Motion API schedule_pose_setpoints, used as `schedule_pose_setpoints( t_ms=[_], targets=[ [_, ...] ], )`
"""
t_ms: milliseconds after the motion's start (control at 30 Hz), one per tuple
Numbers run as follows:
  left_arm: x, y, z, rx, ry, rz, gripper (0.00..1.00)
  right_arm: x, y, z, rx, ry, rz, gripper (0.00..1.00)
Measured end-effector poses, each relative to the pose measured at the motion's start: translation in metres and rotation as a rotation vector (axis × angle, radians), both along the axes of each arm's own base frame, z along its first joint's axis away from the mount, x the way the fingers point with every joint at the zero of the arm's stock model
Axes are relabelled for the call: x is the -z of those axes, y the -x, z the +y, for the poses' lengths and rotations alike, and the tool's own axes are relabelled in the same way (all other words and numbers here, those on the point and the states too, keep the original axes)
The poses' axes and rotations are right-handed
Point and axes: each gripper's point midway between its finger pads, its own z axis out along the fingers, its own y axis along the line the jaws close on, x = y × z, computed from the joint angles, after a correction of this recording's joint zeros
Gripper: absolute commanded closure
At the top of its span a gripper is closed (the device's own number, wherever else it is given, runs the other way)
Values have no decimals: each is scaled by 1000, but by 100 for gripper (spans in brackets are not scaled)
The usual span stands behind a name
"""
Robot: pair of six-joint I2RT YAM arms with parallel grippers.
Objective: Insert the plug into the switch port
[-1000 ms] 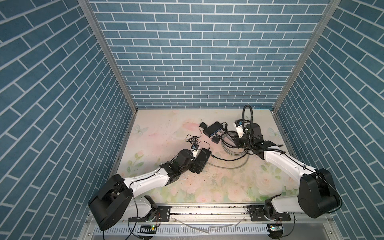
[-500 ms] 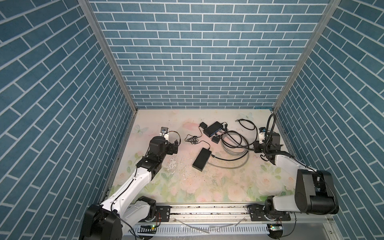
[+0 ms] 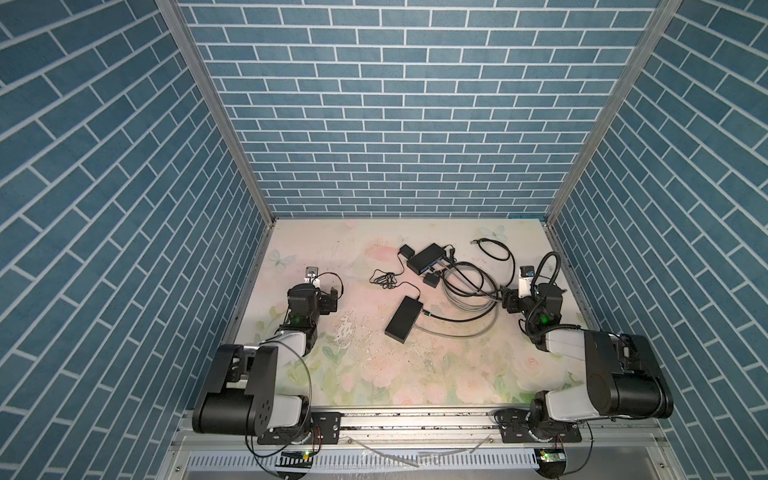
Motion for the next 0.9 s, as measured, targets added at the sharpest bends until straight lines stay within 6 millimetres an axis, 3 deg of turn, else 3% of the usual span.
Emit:
schedule_pose_setpoints(
  t_ms=[133,233,433,900],
  targets=[
    [12,-2,2,6,4,-50,0,22,12,-2,10,8,-2,1],
    [19,3,9,-24,3,-41,0,18,5,-7,36,9,-8,1],
    [-3,-13,15,-64,0,-103,0,-8,-24,-31,158,4,-49,1],
    [-3,-13,18,-83,-3,-101,0,2,-20,-38,198,13,-5,1]
  ],
)
